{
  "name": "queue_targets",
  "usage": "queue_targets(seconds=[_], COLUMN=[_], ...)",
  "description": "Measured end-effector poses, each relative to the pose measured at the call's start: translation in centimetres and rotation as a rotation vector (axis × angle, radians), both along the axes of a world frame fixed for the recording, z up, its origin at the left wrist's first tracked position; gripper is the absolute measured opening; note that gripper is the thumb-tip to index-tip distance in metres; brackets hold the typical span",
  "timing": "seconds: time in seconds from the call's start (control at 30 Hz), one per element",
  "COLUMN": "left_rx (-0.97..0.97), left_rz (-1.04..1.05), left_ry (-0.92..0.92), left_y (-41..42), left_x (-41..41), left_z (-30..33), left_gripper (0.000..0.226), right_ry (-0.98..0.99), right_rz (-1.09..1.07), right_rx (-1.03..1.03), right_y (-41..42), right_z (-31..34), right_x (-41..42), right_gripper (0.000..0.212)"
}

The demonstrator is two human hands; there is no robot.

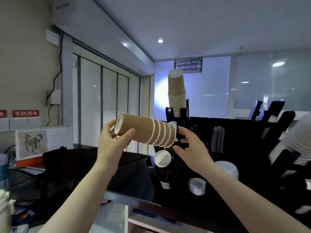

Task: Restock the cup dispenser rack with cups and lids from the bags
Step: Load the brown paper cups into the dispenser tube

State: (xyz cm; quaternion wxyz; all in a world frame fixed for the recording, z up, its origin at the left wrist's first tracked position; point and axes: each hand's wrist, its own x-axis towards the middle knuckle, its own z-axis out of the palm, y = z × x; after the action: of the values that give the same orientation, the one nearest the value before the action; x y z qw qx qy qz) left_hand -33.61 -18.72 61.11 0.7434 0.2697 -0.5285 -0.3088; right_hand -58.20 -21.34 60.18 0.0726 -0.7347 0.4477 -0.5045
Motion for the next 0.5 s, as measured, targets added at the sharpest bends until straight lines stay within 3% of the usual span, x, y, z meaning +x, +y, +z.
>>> queue_targets(seconds=[0.1,0.27,0.5], left_rx=[-0.033,-0.113,-0.114], left_rz=[0.071,0.199,0.236], left_ry=[-0.018,-0.192,-0.359], left_y=[-1.8,-4.5,-8.7], left_x=[-1.0,-3.6,-6.3], left_z=[1.5,2.8,2.5], left_gripper=[0.056,0.058,0.063], right_ry=[0.064,0.224,0.198], right_rz=[-0.056,-0.131,-0.184], right_rx=[0.014,0.063,0.044], right_y=[-1.6,-3.4,-4.8], right_z=[0.5,-0.4,-0.3], right_x=[-1.3,-1.7,-1.9], right_gripper=[0.053,0.047,0.03])
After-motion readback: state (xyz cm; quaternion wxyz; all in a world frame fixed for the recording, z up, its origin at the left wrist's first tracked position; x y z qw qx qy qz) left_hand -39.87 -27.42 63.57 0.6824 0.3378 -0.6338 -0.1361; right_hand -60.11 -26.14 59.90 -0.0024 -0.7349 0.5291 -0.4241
